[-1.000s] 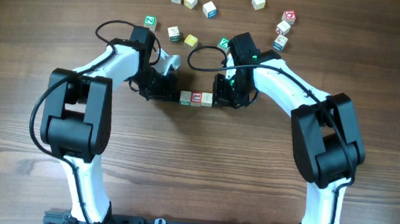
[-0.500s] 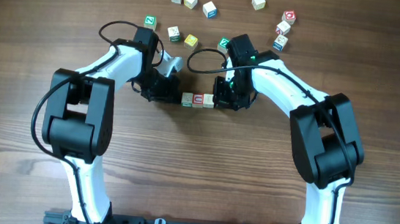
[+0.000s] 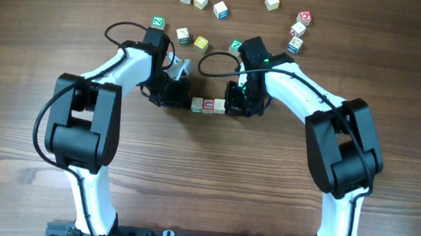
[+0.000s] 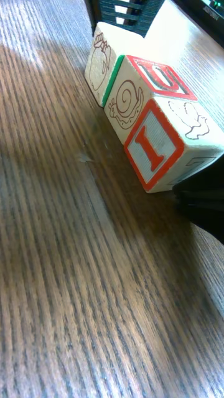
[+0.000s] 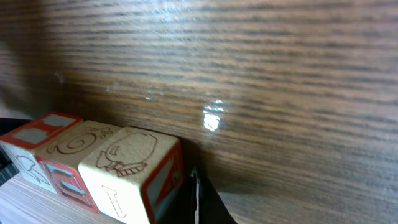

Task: Form a horizontal line
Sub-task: 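Squeeze the row from both ends with left and right grippers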

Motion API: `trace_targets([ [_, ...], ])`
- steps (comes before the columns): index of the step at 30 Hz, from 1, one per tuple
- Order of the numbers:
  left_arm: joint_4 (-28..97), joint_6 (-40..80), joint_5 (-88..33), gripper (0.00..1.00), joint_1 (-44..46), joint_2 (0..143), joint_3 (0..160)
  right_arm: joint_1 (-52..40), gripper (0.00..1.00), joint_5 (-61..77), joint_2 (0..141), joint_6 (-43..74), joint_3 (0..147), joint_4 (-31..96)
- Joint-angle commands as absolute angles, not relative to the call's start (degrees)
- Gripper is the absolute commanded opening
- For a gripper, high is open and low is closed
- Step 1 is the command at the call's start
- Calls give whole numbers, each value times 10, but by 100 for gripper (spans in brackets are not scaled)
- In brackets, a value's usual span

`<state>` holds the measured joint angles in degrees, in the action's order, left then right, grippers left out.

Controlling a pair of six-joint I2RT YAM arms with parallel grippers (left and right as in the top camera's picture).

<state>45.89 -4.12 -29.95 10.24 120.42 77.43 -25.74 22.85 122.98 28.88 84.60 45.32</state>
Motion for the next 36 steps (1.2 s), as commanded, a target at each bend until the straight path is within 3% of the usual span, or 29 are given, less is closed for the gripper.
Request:
trace_targets([
  [1, 451, -29, -237, 4, 103, 1216, 767, -261, 5, 232, 1225, 302, 843, 455],
  [36, 450, -25, -264, 4, 103, 1216, 767, -261, 4, 254, 1225, 302, 843, 455],
])
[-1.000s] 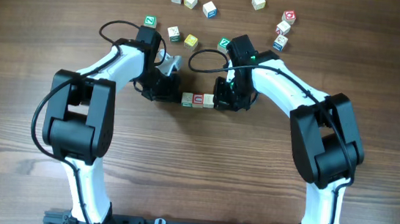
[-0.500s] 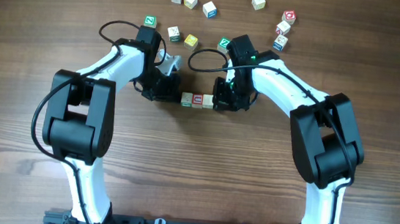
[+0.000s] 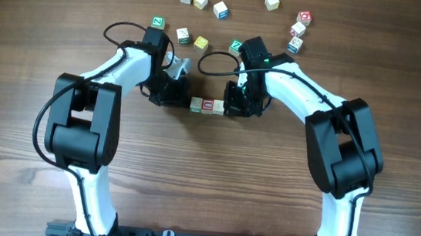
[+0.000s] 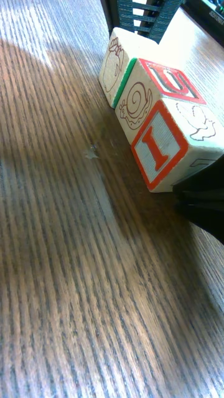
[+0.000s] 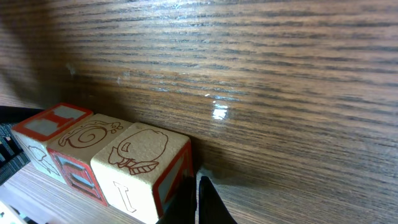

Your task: Form a horizontal line

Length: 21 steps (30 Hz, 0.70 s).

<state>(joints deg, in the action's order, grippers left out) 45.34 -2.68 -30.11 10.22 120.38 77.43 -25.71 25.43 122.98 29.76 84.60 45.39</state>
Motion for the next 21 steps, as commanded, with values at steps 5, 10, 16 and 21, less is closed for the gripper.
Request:
trace_targets([
  [5, 458, -24, -223, 4, 103, 1216, 767, -261, 5, 220, 1225, 302, 843, 467],
  [10, 461, -20, -196, 4, 102, 1216, 767, -260, 5, 193, 1225, 302, 843, 472],
  [16, 461, -20, -168, 4, 102, 1211, 769, -256, 5, 186, 1223, 302, 844, 475],
  [21, 470, -21, -130, 4, 102, 1170, 781, -244, 5, 123, 1216, 301, 865, 515],
])
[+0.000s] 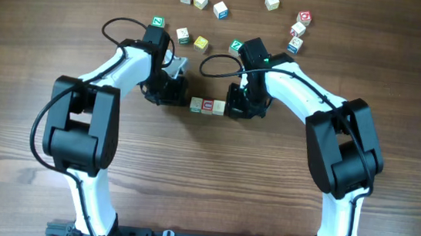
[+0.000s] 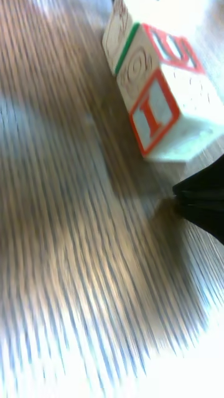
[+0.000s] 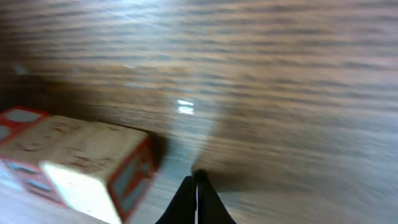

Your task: Form a horizontal line

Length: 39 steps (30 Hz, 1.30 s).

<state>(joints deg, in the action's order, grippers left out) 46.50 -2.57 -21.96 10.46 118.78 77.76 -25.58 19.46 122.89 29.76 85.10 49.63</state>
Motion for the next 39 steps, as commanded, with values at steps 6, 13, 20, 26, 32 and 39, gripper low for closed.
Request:
trace_targets([
  [6, 481, -20, -94, 4, 102, 1080, 784, -212, 4, 60, 1151, 300, 867, 533],
  [13, 520, -21, -78, 4, 102, 947, 784, -182, 4, -38, 1023, 297, 867, 566],
  [20, 595, -20, -78, 4, 102, 778, 784, -181, 5, -82, 876, 298, 867, 608],
  [26, 633, -21, -78, 7, 102, 620, 784, -181, 5, -130, 747, 300, 867, 612],
  [32, 633, -23, -69, 52, 102, 523, 784, -181, 29, -208, 647, 300, 867, 611],
  [39, 644, -23, -69, 100, 102, 500, 784, -181, 90, -229, 608, 300, 867, 609],
])
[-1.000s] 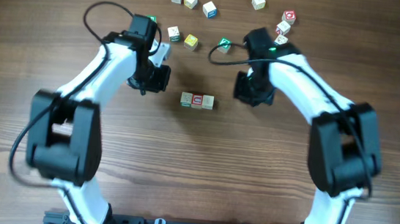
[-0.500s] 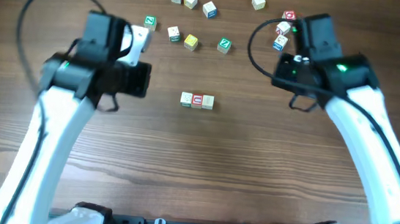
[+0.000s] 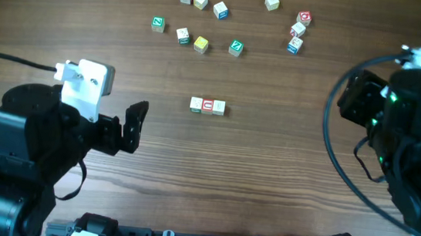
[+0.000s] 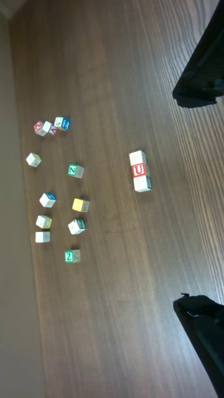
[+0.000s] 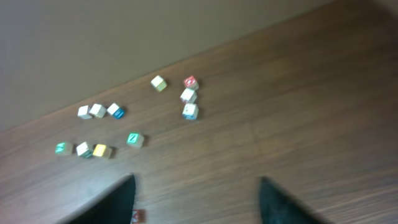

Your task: Form a horizontal line

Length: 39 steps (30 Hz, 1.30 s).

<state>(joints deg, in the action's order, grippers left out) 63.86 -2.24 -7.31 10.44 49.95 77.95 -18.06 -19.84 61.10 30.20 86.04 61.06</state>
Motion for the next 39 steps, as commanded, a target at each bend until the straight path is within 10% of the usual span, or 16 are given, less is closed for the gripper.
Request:
trace_targets([
  [1, 644, -23, -69, 100, 102, 500, 784, -181, 96, -229, 608, 300, 867, 610],
  [39, 646, -23, -69, 100, 102, 502, 784, -181, 99, -164, 696, 239, 867, 720],
])
